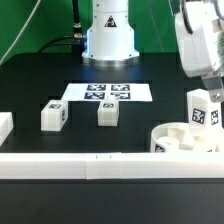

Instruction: Assemble stool

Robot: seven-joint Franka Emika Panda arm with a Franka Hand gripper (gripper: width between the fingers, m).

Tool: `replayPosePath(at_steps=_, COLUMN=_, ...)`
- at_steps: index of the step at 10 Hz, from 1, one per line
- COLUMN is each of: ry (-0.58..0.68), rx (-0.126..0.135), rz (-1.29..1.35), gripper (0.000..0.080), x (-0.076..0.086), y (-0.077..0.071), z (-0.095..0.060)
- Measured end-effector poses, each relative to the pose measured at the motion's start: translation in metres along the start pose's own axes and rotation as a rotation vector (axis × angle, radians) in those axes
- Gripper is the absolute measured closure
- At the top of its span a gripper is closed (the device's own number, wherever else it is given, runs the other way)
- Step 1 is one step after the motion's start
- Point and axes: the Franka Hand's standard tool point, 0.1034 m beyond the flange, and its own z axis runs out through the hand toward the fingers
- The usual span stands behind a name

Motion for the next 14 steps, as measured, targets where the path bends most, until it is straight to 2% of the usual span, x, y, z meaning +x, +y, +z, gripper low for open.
replayPosePath(at_steps=3, ry=0.003, rx=-0.005, rz=-0.212, gripper=0.0151, x=0.001, y=0.001, z=0.003)
replayPosePath(at_steps=4, ry=0.017, rx=-0.048, rz=-0.380, gripper=0.0151, x=0.003, y=0.007, z=0.011)
replayPosePath(at_steps=5, ry=0.030, rx=-0.122, rz=-0.585, gripper=0.0151, x=0.003, y=0.009, z=0.012)
replayPosePath(at_steps=6, ry=0.030, rx=-0.155, rz=-0.721, gripper=0.0151, x=0.001, y=0.008, z=0.008)
replayPosePath(at_steps=8, ry=0.006, rx=-0.256, rz=-0.976, gripper=0.0151, x=-0.003, y=0.009, z=0.003)
replayPosePath(at_steps=9, ry=-0.001, rx=-0.247, rz=-1.037, gripper=0.0151, x=-0.003, y=0.003, z=0.004)
replayPosePath(at_steps=14, ry=-0.040, rx=-0.257, rz=-1.333, gripper=0.0151, x=-0.006, y=0.008, z=0.005)
